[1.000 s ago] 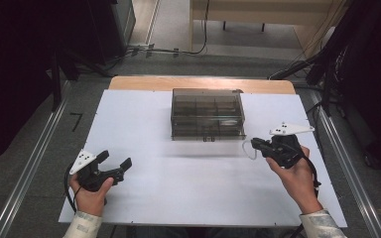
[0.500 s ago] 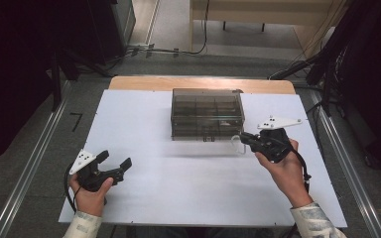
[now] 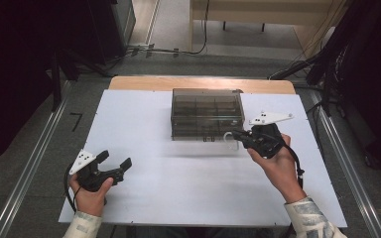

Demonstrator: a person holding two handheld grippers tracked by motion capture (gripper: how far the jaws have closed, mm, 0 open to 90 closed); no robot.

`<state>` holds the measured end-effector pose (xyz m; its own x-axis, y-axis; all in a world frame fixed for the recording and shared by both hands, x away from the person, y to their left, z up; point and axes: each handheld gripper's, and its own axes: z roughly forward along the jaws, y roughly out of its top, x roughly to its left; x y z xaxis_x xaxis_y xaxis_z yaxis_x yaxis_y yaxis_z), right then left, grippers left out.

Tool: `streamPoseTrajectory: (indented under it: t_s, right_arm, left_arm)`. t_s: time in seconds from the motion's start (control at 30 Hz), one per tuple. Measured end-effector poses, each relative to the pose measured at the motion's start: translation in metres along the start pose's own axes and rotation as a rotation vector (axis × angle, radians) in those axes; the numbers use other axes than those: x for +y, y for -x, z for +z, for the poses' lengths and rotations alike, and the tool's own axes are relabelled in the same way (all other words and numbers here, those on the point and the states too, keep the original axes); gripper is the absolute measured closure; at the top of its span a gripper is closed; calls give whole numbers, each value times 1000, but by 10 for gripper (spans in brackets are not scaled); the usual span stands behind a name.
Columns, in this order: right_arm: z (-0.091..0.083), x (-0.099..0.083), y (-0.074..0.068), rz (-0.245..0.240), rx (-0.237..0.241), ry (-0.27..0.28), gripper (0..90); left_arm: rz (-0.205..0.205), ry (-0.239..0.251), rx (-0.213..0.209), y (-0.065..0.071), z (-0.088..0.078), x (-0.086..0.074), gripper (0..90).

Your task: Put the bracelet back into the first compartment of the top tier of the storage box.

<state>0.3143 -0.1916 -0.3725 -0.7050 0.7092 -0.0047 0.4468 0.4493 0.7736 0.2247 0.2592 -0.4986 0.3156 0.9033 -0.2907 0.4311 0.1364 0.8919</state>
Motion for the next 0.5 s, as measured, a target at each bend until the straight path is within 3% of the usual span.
streamPoseTrajectory:
  t_s: [0.5]
  right_arm:
    - [13,22,-14,-32,34,12,833]
  left_arm:
    - [-1,0,-1,0,0,0,17]
